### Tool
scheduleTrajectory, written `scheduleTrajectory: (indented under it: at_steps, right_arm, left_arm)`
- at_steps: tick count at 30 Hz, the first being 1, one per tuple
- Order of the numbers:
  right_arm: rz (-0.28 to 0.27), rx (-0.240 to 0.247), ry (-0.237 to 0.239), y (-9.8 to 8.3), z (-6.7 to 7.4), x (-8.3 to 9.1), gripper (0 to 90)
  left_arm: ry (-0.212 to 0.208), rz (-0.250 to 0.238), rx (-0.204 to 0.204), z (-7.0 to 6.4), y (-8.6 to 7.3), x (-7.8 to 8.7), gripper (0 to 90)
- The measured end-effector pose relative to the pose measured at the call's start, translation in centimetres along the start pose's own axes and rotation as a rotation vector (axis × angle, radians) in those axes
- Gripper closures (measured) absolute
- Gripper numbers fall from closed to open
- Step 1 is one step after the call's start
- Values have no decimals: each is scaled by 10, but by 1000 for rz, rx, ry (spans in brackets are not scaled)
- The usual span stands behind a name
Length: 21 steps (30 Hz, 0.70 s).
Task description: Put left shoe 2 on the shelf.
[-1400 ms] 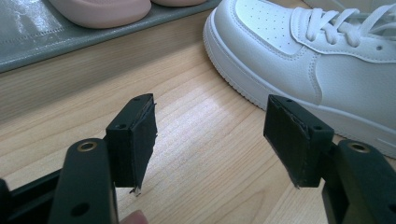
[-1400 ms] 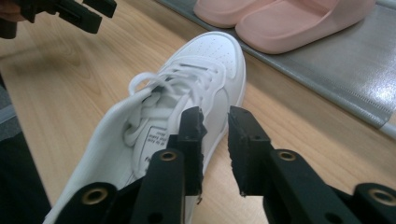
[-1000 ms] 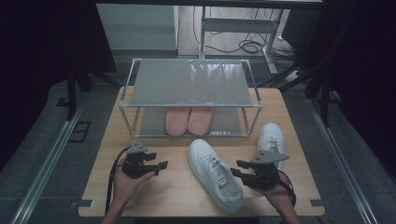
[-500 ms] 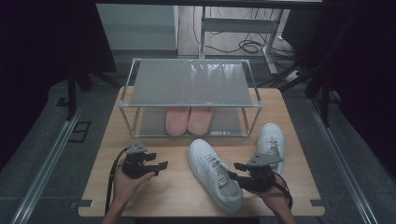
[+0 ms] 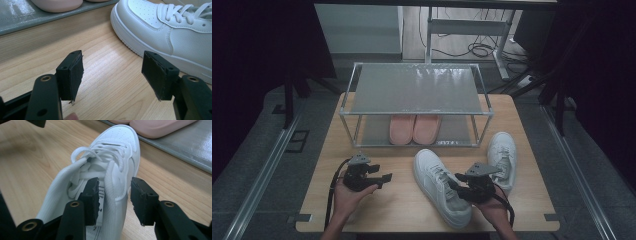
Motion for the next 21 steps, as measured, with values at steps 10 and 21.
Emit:
scheduleTrajectory:
  at_steps: [10, 21]
  right_arm:
    - [28, -41, -34, -3, -3, -18, 747]
    - [-5, -75, -49, -2, -7, -19, 810]
  left_arm:
    - [-1, 7, 5, 1, -1, -1, 341]
    - [-5, 13, 4, 1, -2, -3, 340]
Point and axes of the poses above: each handheld gripper's, and its own axes: x roughly backward along the jaws, y roughly out of its top, z roughly to its left, the point moved 9 cm from there along -x, roughly forward along the jaws, and after that the axes turned 5 degrees about x, right-handed, at the moved point
